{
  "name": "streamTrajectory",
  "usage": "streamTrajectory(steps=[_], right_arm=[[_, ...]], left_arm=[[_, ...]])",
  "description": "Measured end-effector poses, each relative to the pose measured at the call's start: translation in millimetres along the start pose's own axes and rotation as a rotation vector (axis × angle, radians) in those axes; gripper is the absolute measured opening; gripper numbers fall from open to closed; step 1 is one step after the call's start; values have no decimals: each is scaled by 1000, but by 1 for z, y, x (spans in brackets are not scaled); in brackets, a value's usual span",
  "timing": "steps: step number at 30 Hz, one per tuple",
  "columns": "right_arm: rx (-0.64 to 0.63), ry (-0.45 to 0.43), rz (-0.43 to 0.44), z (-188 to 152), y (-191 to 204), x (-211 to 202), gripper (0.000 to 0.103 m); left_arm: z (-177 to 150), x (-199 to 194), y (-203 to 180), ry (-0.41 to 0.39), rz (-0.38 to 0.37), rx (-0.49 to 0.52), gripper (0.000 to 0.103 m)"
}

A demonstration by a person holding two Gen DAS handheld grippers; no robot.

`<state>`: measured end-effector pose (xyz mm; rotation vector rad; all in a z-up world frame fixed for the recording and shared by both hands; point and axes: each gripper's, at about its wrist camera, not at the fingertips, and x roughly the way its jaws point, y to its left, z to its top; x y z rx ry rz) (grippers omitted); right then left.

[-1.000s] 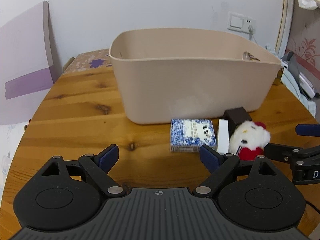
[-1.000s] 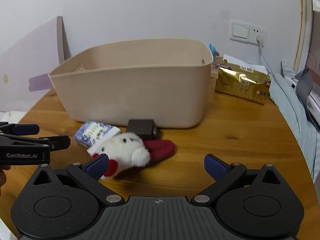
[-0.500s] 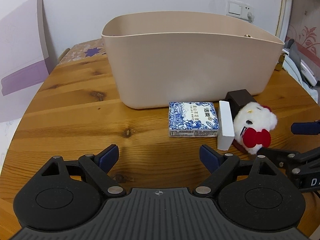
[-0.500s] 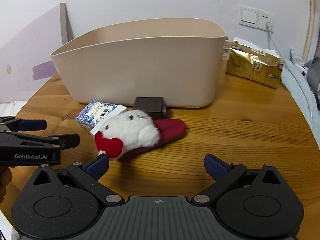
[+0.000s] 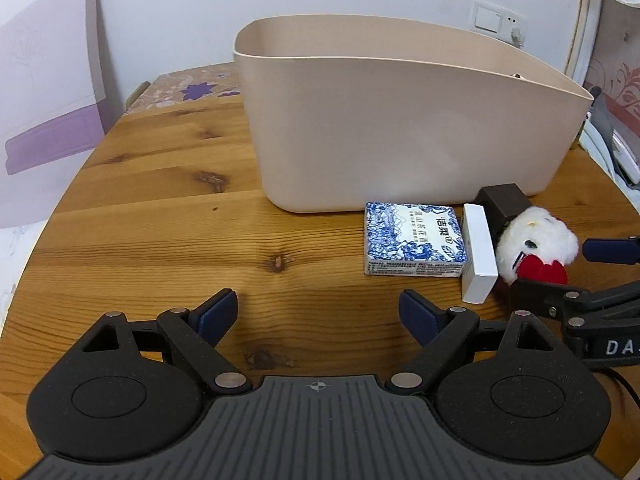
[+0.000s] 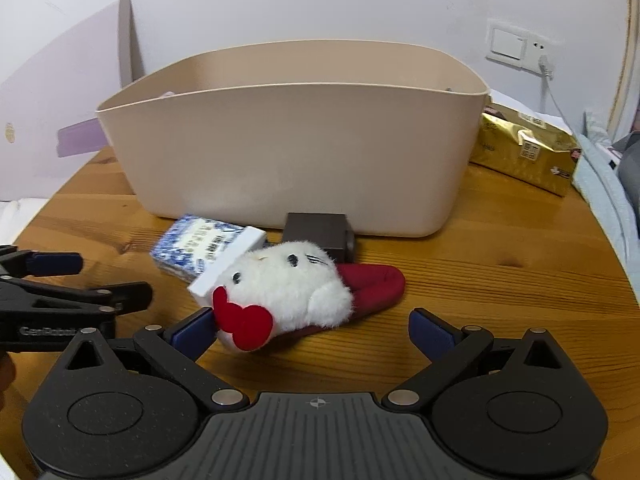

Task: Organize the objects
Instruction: 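Move both tools back toward the tea box and white plush toy, then grasp the blue-white tea box with the left tool while the right tool grasps the white plush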

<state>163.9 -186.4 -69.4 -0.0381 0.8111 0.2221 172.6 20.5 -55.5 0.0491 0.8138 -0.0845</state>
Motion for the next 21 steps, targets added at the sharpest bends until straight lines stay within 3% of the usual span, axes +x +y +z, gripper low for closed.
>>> streamTrajectory(steps=[13,21], right_arm=[[82,10,-66,-9,-41,-9,103],[81,-8,-51,-2,-33,-5,103]], left_arm=[[15,13,-27,4,-72,47,89],[22,23,-40,18,-97,56,89]])
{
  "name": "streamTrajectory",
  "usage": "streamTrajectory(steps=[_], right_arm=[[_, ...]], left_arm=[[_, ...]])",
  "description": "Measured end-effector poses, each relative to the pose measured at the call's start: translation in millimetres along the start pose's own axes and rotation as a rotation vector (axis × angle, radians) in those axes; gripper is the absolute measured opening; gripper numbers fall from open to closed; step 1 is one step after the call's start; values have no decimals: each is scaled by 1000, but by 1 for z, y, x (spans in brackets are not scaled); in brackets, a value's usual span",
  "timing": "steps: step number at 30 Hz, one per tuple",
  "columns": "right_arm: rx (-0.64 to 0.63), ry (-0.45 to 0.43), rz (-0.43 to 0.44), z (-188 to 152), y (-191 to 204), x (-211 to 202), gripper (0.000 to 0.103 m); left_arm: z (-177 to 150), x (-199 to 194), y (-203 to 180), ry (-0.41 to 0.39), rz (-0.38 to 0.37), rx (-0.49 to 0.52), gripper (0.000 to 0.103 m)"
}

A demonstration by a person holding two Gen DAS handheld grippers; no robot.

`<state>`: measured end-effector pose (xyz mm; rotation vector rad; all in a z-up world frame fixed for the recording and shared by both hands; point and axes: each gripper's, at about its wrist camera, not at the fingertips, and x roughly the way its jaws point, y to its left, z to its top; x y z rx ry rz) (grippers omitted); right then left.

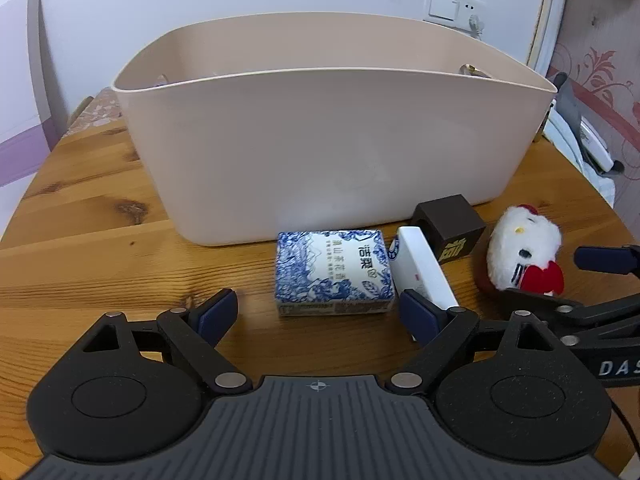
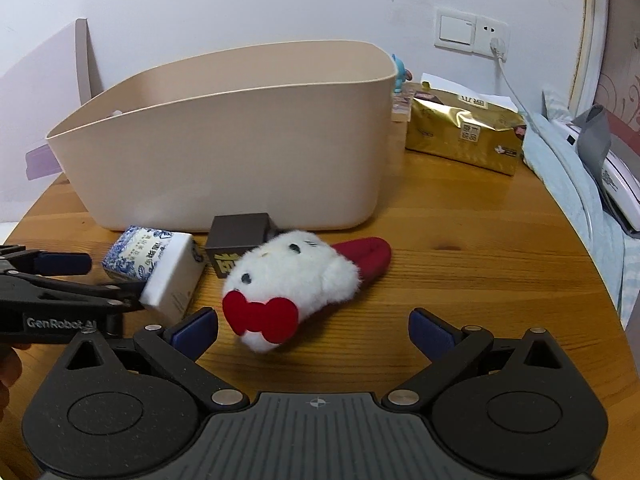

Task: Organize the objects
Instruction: 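Grasp the blue-white tea box with the left tool while the right tool grasps the white plush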

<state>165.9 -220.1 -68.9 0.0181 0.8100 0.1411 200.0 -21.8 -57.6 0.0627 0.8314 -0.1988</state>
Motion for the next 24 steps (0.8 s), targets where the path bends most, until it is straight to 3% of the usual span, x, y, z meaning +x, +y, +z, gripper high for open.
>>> streamTrajectory(steps=[9,17,21,24], right_arm=[[25,-1,-25,10,3,13,103],[56,20,-30,12,-4,26,103],[68,16,-23,11,-7,27,94],[69,1,-15,11,-8,26,81]], left_arm=[[8,12,5,21,-9,-37,89],[12,21,0,4,37,7,89],[12,21,0,-8,39,9,87],[12,20,0,-21,33,17,78]])
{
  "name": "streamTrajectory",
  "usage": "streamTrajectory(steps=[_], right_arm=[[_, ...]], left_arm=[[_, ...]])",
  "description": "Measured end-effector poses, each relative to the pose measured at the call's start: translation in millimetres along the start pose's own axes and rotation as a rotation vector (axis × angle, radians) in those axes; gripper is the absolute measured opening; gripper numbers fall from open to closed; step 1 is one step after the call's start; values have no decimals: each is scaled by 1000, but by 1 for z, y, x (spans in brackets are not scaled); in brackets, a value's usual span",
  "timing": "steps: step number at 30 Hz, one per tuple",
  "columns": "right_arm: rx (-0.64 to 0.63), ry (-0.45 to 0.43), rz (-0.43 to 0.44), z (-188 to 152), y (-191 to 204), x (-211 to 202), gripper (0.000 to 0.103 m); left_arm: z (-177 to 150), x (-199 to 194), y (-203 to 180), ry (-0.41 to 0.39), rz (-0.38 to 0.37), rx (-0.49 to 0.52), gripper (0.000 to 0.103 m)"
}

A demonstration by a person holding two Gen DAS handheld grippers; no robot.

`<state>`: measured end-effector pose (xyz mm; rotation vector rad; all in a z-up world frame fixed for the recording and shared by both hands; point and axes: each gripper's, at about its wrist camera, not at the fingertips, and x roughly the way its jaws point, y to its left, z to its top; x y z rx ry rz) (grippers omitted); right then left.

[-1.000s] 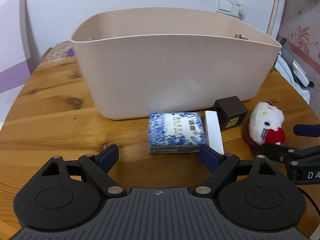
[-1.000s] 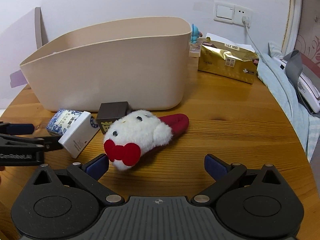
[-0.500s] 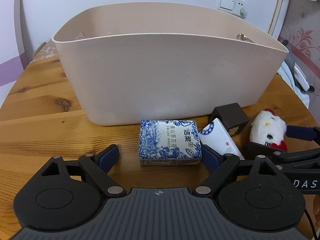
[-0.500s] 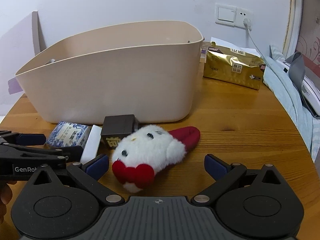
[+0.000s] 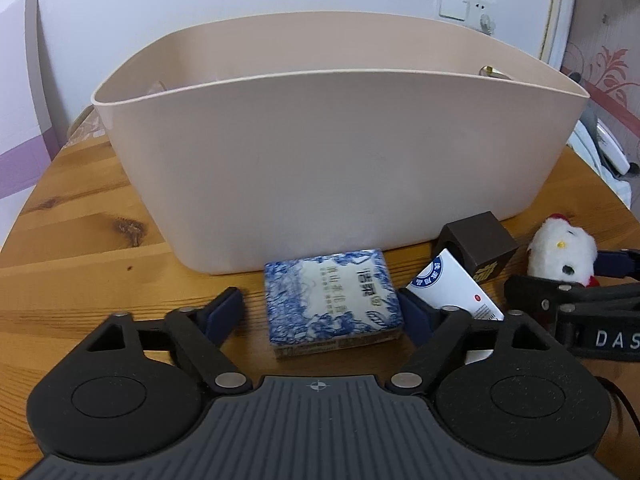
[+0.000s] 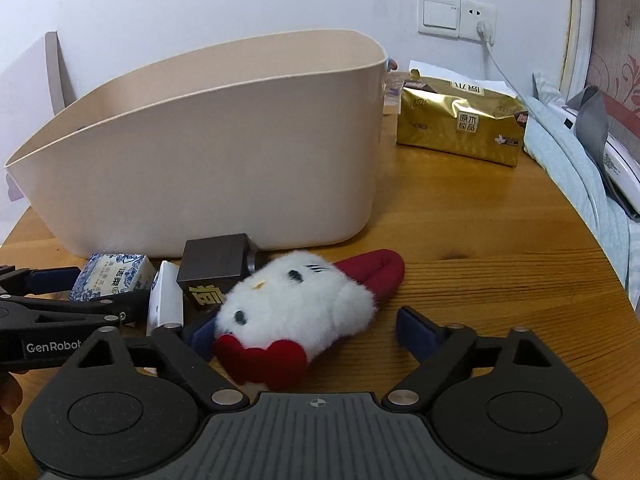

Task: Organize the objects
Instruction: 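Grasp the blue-white tea box with the left tool while the right tool grasps the white plush, then carry the tea box with the left tool while the right tool carries the plush to the basket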

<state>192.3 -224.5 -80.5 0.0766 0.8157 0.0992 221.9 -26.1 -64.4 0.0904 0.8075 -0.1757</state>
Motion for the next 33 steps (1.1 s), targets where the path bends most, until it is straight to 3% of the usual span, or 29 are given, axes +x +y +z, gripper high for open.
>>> streamTrajectory(steps=[3,7,33], right_arm=[[1,-3,4,1,-1,-1,65],[8,-3,20,0,-2,-4,52],[-22,-93,73,-14,4,-64,47]], left_arm=[[1,-2,-1,-4,-3,4,69],[-2,-4,0,2,-1,-2,68],[-15,-60,11,-54,17,-22,68]])
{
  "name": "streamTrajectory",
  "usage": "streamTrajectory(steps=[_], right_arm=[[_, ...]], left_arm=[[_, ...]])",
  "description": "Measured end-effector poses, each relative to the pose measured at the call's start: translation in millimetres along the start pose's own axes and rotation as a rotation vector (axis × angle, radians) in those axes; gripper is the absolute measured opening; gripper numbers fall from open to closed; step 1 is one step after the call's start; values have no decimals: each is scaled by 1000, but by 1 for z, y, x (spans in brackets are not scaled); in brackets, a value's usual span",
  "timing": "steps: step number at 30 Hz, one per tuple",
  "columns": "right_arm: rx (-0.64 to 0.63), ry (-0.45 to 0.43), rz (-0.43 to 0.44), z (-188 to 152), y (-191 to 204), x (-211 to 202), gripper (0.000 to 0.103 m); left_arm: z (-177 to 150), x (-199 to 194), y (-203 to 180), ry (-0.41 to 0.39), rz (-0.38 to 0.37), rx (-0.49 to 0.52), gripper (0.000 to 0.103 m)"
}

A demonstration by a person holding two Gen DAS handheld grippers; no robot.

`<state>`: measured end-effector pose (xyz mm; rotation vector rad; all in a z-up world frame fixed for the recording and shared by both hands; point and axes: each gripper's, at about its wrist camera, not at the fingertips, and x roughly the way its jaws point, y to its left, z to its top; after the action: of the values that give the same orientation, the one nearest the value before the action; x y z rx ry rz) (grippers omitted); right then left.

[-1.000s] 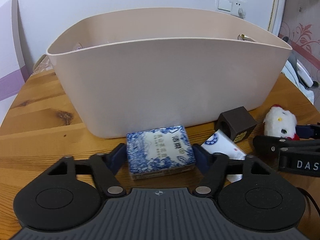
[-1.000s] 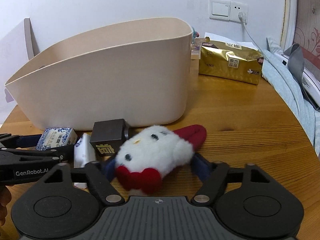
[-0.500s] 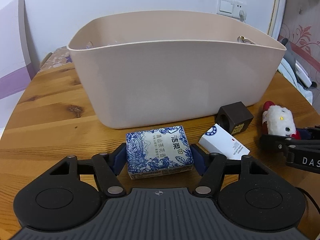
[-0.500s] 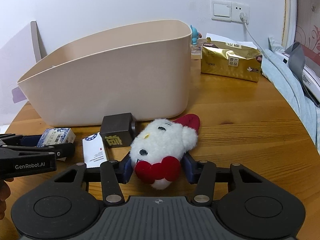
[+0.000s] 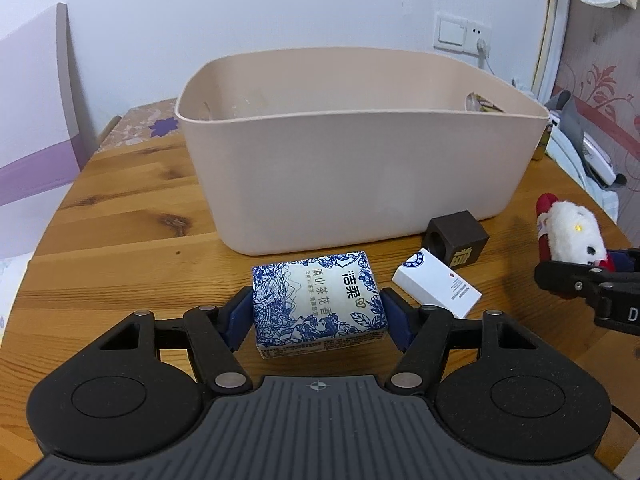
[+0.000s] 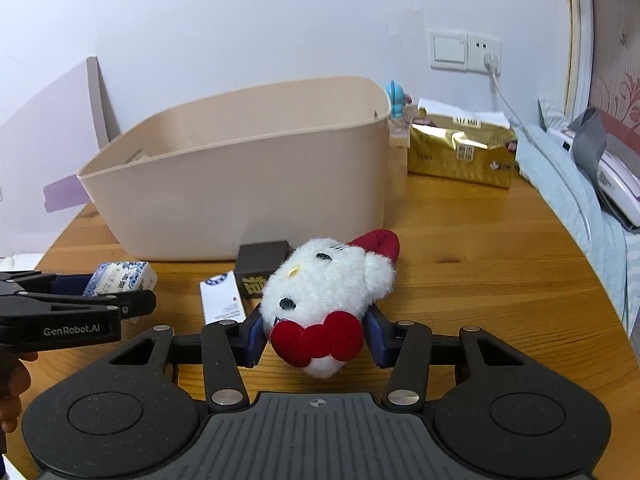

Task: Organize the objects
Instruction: 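Carry the tea box with the left tool while the right tool carries the plush to the basket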

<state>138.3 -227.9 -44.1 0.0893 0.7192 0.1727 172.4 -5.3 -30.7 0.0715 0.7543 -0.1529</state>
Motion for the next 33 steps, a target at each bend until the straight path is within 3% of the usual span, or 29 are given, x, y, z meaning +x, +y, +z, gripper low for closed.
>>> streamTrajectory(steps=[15,33], right_arm=[[-6,-124,21,26,2,-41,47],[-24,-215,55,66,9,-48,47]], left_arm=[[22,-47,2,-123,23,22,68],[62,-69,4,-222,48,40,68]])
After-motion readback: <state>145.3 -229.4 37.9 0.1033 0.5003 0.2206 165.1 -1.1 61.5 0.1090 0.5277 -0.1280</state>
